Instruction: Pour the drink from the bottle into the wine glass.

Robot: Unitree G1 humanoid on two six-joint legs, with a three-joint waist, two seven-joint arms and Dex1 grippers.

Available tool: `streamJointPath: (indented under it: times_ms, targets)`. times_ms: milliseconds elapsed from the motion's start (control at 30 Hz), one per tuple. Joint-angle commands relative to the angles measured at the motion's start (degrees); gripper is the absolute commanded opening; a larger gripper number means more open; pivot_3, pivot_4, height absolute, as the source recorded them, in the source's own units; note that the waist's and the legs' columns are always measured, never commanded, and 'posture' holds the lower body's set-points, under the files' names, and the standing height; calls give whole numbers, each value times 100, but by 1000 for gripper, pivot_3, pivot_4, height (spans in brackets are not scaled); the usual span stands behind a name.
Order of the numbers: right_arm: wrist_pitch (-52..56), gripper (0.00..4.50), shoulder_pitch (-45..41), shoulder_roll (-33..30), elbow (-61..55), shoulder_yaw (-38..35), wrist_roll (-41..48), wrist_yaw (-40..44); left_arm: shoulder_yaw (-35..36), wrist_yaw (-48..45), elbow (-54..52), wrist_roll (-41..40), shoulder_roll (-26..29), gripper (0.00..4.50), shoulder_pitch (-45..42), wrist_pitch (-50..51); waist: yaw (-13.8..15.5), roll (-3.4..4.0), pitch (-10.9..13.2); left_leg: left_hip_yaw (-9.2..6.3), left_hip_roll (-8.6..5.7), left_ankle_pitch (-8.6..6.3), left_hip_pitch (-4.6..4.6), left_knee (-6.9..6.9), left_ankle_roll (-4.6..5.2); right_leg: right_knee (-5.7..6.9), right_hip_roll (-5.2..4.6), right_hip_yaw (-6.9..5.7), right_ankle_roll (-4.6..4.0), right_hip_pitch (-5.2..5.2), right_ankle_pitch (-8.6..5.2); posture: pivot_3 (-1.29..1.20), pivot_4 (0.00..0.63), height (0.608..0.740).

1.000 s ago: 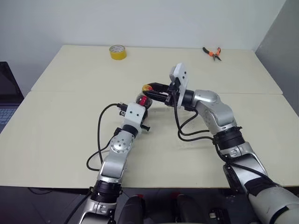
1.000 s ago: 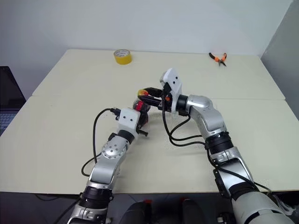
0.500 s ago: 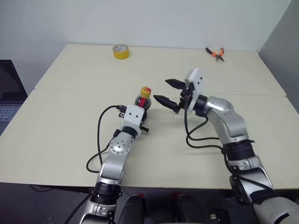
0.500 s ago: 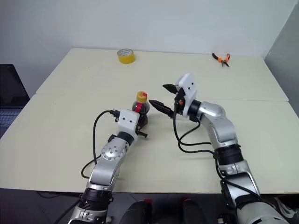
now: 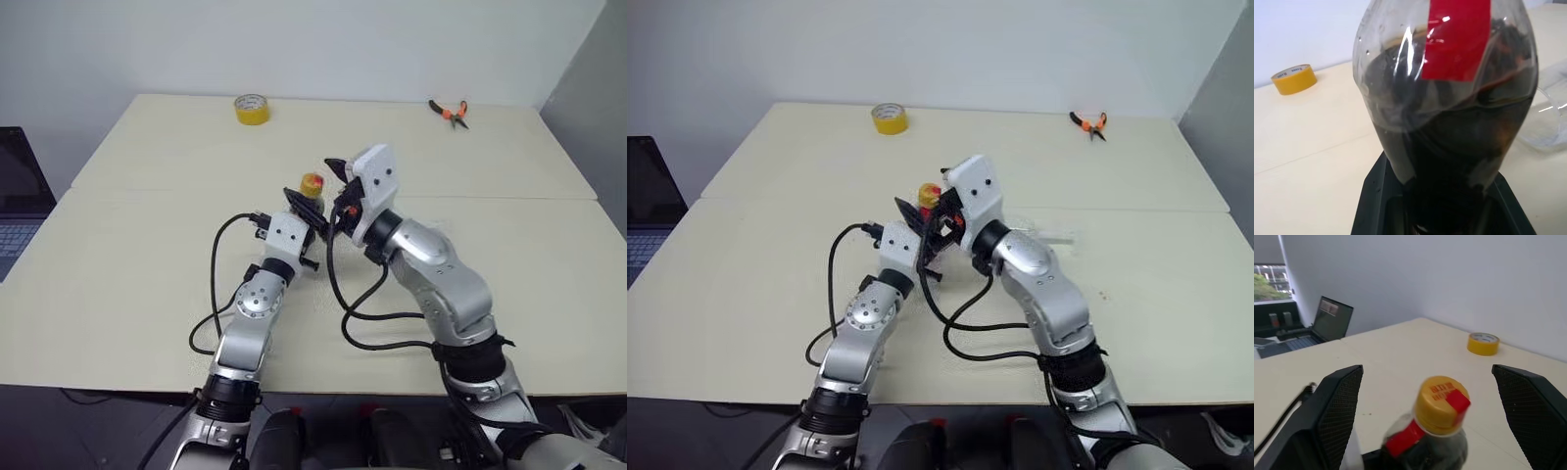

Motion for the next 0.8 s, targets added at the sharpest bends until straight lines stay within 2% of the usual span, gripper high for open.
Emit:
streamJointPath:
  times_ms: [33, 367, 800]
  targets:
    - [-105, 4500, -169, 44, 1, -96, -133, -140, -35, 31, -118, 3, -44, 738, -136, -212, 5, 0, 0, 0, 0, -2, 0, 0, 3, 0, 0, -1, 0, 0, 0, 0, 150, 740]
    - [-103, 4500, -205, -25, 278, -452, -215, -255, -37, 56, -128, 16, -39, 738, -89, -237, 0, 0, 0, 0, 3, -3, 0, -2, 5, 2, 3, -1, 0, -2, 0, 0, 150, 740]
    - [346, 4500, 346, -755, -393, -883, 24, -132, -4, 88, -104, -9, 13, 699, -107, -263, 0, 0, 0, 0, 3, -3, 0, -3, 6, 1, 3, -1, 0, -1, 0, 0, 150, 740]
